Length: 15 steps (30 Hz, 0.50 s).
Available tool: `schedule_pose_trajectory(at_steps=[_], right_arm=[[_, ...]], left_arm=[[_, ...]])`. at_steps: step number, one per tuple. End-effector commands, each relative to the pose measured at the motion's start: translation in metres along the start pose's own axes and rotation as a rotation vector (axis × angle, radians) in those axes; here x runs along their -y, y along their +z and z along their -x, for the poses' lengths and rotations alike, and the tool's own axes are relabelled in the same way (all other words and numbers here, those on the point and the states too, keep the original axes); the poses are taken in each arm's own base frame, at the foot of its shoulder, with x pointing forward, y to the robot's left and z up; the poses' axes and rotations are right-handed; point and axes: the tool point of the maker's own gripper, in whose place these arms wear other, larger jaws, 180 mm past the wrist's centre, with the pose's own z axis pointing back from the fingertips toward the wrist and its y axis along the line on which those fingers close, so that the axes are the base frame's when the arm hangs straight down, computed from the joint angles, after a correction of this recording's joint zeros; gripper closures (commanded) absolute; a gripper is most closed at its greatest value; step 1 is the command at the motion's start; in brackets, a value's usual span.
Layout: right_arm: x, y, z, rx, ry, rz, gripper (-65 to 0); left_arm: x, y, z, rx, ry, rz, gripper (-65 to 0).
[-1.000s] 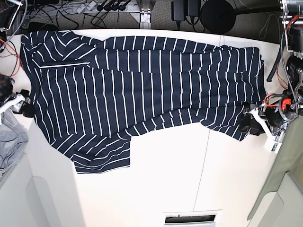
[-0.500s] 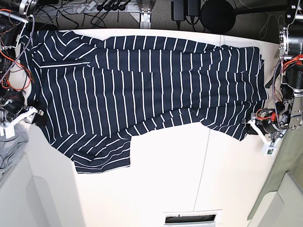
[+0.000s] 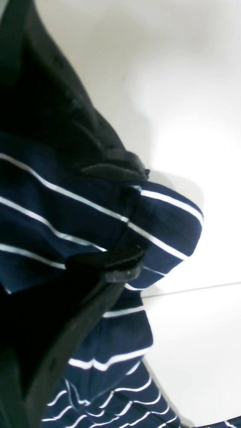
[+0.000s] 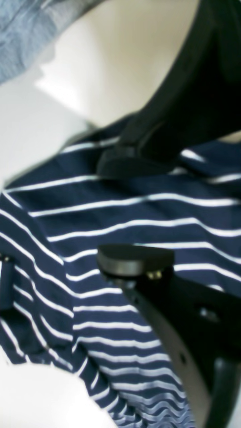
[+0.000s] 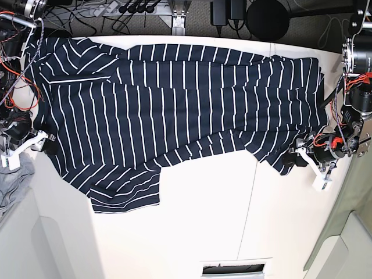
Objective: Layout the t-shirt on the table in an organized manner, then fold the t-shirt properly
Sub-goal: 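Release the corners and move both grippers to the shirt's opposite edge, then grasp the opposite edge with both grippers and pull it outward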
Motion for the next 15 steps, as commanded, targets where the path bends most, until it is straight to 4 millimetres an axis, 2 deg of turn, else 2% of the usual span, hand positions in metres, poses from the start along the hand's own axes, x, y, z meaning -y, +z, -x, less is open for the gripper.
schedule_pose_trajectory(at_steps=[1, 4, 6, 8, 9, 12, 15], right_arm=[[0.006, 0.005, -0.027, 0.076, 0.014, 0.018, -31.2], [0.013, 0.003, -0.036, 0.094, 0.009, 0.058, -31.2], [0.016, -0.002, -0.044, 0.104, 0.004, 0.069, -31.3], [0.022, -0.008, -0.052, 0.111, -0.011, 0.094, -31.3], [0.026, -0.011, -0.055, 0.112, -0.022, 0.111, -31.3], [0.036, -0.02, -0.06, 0.11, -0.04, 0.156, -31.3], [0.039, -0.03, -0.058, 0.101, -0.063, 0.159, -31.3]], left_arm=[[-0.002, 0.006, -0.021, 0.039, -0.016, 0.004, -34.4], [0.006, 0.0, -0.015, 0.009, -0.017, 0.019, -33.2], [0.011, -0.005, -0.009, -0.012, -0.037, 0.021, -21.8], [0.014, -0.008, -0.005, -0.033, -0.059, 0.018, -4.4], [0.014, -0.008, -0.004, -0.041, -0.068, 0.015, 0.0], [0.01, -0.006, -0.004, -0.043, -0.071, 0.007, 0.0], [0.004, -0.002, -0.005, -0.04, -0.069, -0.003, 0.0]])
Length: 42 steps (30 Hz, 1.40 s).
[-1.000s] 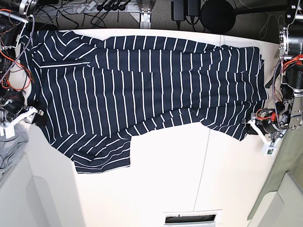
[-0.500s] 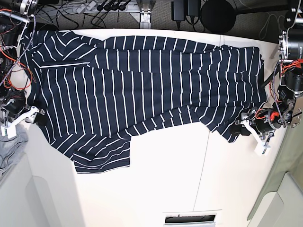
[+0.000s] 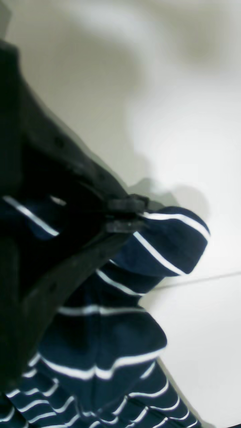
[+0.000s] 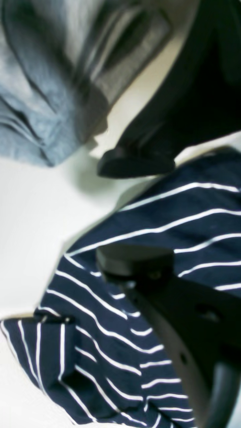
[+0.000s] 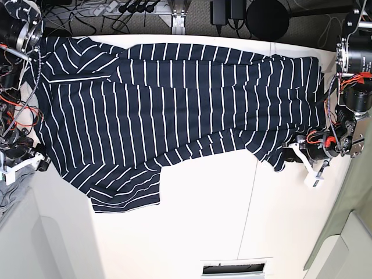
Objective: Layout the t-shirt on the table in an organized manner, then fold the t-shirt properly
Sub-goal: 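Grasp the opposite edge with both grippers and pull it outward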
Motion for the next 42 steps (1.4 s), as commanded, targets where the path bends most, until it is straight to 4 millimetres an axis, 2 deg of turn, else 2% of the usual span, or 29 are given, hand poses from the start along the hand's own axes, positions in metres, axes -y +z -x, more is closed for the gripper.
schedule_pose_trajectory(at_steps=[1, 8, 11, 13, 17, 19, 23, 30, 35, 37, 39, 42], right_arm=[[0.002, 0.002, -0.027, 0.07, 0.006, 0.0, -31.3], [0.017, -0.012, 0.015, -0.008, 0.012, 0.043, -31.3], [0.009, -0.014, 0.026, -0.029, 0.014, -0.007, -31.2], [-0.006, -0.014, 0.024, -0.015, 0.018, -0.091, -31.2], [-0.021, -0.016, 0.017, -0.002, 0.024, -0.136, -30.3], [-0.026, -0.018, 0.018, -0.015, 0.054, -0.144, -23.0], [-0.036, -0.02, 0.017, -0.022, 0.111, -0.158, -0.4], [-0.034, -0.011, -0.015, 0.063, 0.159, -0.15, 0.0], [-0.026, -0.002, -0.038, 0.113, 0.196, -0.132, 0.0], [-0.022, 0.002, -0.043, 0.121, 0.205, -0.125, 0.0], [-0.018, 0.005, -0.046, 0.127, 0.197, -0.131, 0.0], [-0.013, 0.008, -0.048, 0.127, 0.195, -0.136, 0.0]], left_arm=[[-0.009, 0.009, -0.019, 0.037, -0.018, -0.014, 0.0], [-0.021, 0.018, -0.021, 0.046, -0.004, -0.03, 0.0], [-0.025, 0.021, -0.022, 0.05, 0.0, -0.037, 0.0], [-0.026, 0.022, -0.022, 0.052, 0.001, -0.039, 0.0], [-0.028, 0.024, -0.023, 0.054, 0.003, -0.042, 0.0], [-0.029, 0.024, -0.023, 0.054, 0.003, -0.043, 0.0], [-0.035, 0.025, -0.027, 0.065, 0.025, -0.076, 0.0], [-0.057, 0.046, -0.066, 0.167, 0.088, -0.121, 0.0], [-0.076, 0.067, -0.081, 0.182, 0.088, -0.155, 0.0], [-0.079, 0.075, -0.083, 0.178, 0.111, -0.139, 0.0], [-0.071, 0.08, -0.082, 0.161, 0.108, -0.071, 0.0], [-0.067, 0.085, -0.07, 0.103, 0.169, -0.021, 0.0]])
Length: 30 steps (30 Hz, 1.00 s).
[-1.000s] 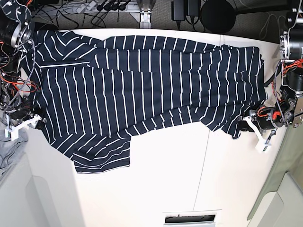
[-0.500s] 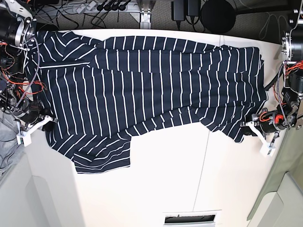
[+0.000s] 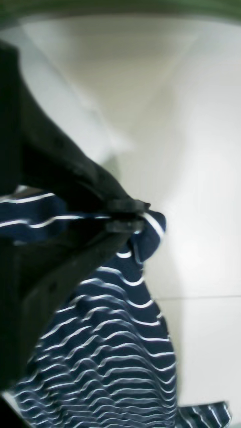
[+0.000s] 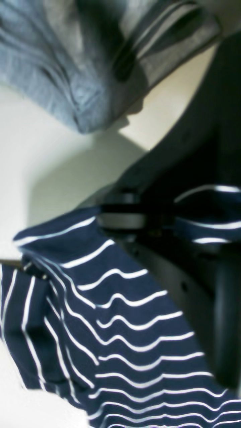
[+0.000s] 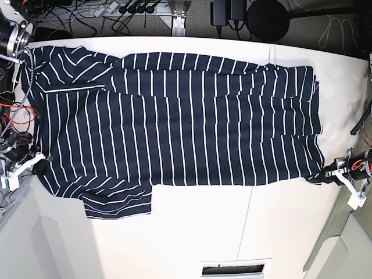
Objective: Layout the t-shirt on the table in an organized manner, then fold the t-shirt properly
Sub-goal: 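Grasp the opposite edge with both grippers and pull it outward, then grasp the shirt's long side with the right gripper and fold it lengthwise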
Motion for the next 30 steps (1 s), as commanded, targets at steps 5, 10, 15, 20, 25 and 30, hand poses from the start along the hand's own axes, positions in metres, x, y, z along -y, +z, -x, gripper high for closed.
schedule_pose_trajectory(at_steps=[5, 10, 15, 20, 25, 30], right_arm=[[0.025, 0.02, -0.02, 0.042, 0.005, 0.028, 0.0], [0.045, 0.042, -0.001, 0.022, 0.026, 0.061, 0.0], [0.051, 0.056, 0.026, -0.021, 0.054, 0.073, 0.0], [0.048, 0.062, 0.064, -0.082, 0.036, 0.066, 0.0], [0.042, 0.061, 0.075, -0.084, -0.002, 0.055, -29.7], [0.043, 0.062, 0.026, 0.076, -0.049, 0.046, -41.7]], left_arm=[[-0.009, 0.031, -0.007, 0.023, 0.047, 0.042, 0.0], [-0.017, 0.047, 0.017, -0.046, 0.002, 0.024, 0.0], [0.011, 0.045, 0.054, -0.144, -0.031, 0.114, 0.0], [0.019, 0.041, 0.087, -0.199, -0.04, 0.132, 0.0], [0.025, 0.033, 0.101, -0.207, -0.022, 0.151, 0.0], [0.031, 0.028, 0.105, -0.212, -0.02, 0.164, 0.0]])
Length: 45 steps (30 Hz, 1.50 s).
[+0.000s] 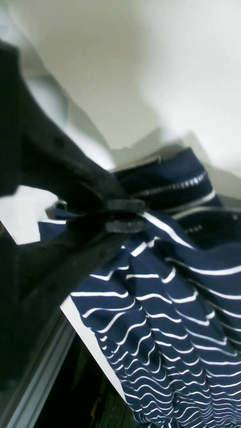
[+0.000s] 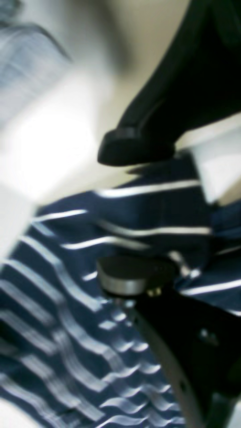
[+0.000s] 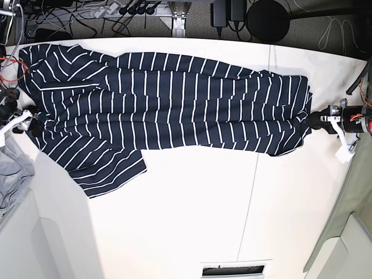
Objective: Layout the t-shirt on the table in an organized manner, then fold the t-shirt properly
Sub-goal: 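Grasp the shirt's long side with the right gripper and fold it lengthwise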
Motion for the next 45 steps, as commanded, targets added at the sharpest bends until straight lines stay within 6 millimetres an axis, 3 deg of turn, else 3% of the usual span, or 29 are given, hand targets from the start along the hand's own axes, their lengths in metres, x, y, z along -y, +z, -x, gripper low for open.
schedule_pose_trajectory(at_steps=[1, 6, 10, 13, 17, 20, 24, 26, 32, 37, 40, 45], right_arm=[[0.006, 0.006, -0.048, 0.123, 0.003, 0.004, -41.7], [-0.011, -0.005, -0.096, 0.234, -0.032, -0.013, -41.7], [-0.031, -0.03, -0.1, 0.212, -0.001, 0.023, -41.7], [-0.045, -0.054, -0.09, 0.176, 0.035, 0.053, -41.6], [-0.056, -0.083, -0.057, 0.078, 0.1, 0.085, -41.6], [-0.063, -0.094, -0.028, -0.004, 0.119, 0.07, -41.6], [-0.083, -0.101, -0.01, -0.043, 0.133, 0.03, -41.5], [-0.094, -0.103, -0.009, -0.043, 0.133, -0.008, -36.8], [-0.113, -0.105, -0.012, -0.032, 0.141, -0.068, -0.6], [-0.126, -0.101, -0.019, -0.05, 0.186, -0.133, 0.0], [-0.122, -0.095, -0.022, -0.1, 0.194, -0.123, 0.0], [-0.103, -0.057, -0.045, 0.025, 0.123, -0.115, 0.0]], left_arm=[[-0.003, 0.012, -0.017, 0.042, -0.022, -0.011, 0.0], [-0.007, 0.012, -0.013, 0.025, -0.032, -0.031, 0.0], [-0.007, 0.012, -0.012, 0.022, -0.032, -0.033, 0.0], [-0.007, 0.012, -0.012, 0.022, -0.032, -0.033, 0.0], [-0.007, 0.012, -0.012, 0.021, -0.032, -0.033, 0.0], [-0.007, 0.012, -0.012, 0.021, -0.032, -0.033, 0.0], [-0.007, 0.012, -0.014, 0.03, -0.031, -0.029, 0.0], [-0.007, 0.012, -0.014, 0.033, -0.031, -0.03, 0.0], [-0.007, 0.012, -0.016, 0.044, -0.031, -0.03, 0.0], [-0.007, 0.013, -0.017, 0.047, -0.032, -0.03, 0.0], [-0.008, 0.014, -0.019, 0.049, -0.034, -0.033, 0.0], [-0.007, 0.023, -0.024, 0.054, -0.052, -0.034, 0.0]])
